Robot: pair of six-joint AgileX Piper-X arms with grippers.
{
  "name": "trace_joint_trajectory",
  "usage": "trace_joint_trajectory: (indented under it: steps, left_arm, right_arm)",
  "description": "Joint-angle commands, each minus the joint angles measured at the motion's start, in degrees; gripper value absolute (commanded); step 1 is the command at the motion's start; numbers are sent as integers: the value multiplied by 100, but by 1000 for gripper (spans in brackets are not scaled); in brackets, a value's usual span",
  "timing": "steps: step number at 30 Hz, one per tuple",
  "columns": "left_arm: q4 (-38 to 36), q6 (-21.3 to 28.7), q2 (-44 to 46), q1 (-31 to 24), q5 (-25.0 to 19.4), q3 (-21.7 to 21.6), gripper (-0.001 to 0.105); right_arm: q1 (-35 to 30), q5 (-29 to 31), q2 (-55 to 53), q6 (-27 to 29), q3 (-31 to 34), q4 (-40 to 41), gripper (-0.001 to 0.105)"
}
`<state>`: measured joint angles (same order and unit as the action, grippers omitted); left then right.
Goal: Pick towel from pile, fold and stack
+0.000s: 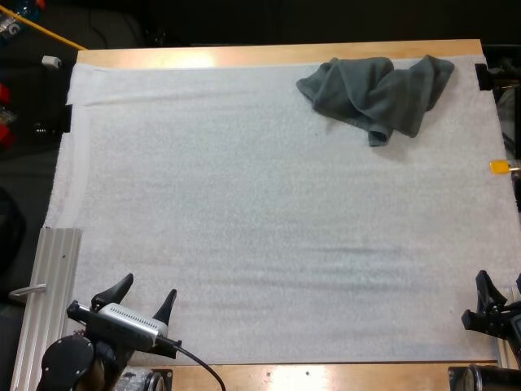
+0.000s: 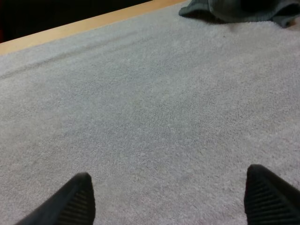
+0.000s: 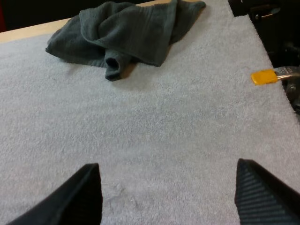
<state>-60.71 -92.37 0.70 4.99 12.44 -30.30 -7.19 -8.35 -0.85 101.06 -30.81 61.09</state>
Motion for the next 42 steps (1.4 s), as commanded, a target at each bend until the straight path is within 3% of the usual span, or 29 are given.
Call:
trace_joint_trajectory:
  steps: [1,9,14,27,30,36,42]
  left_arm:
    - [70,-39,797,21,22,-8,64]
    - [188,-336,585,21,226,-37,64]
    - [284,-431,146,169,410,-375,64]
    - [451,-431,-1486,1206,422,-1820,64]
    - [451,-431,-1831,1388,592,-2120,64]
    - [451,-431,-2260,1665,666,-2448,64]
    - [451,-485,-2332,1664,666,-2460,64]
  right_arm:
    - [4,10,-214,-29,-18,-50,59]
    - [4,210,-145,-190,-162,-46,59]
    - [4,142,178,-190,-623,51,59]
    - [4,-1075,1449,-251,-2459,316,59]
    - [4,-1396,1728,-251,-2878,519,59]
    - [4,-1617,2145,-251,-3411,711,59]
    - [4,-1788,2491,-339,-3421,606,59]
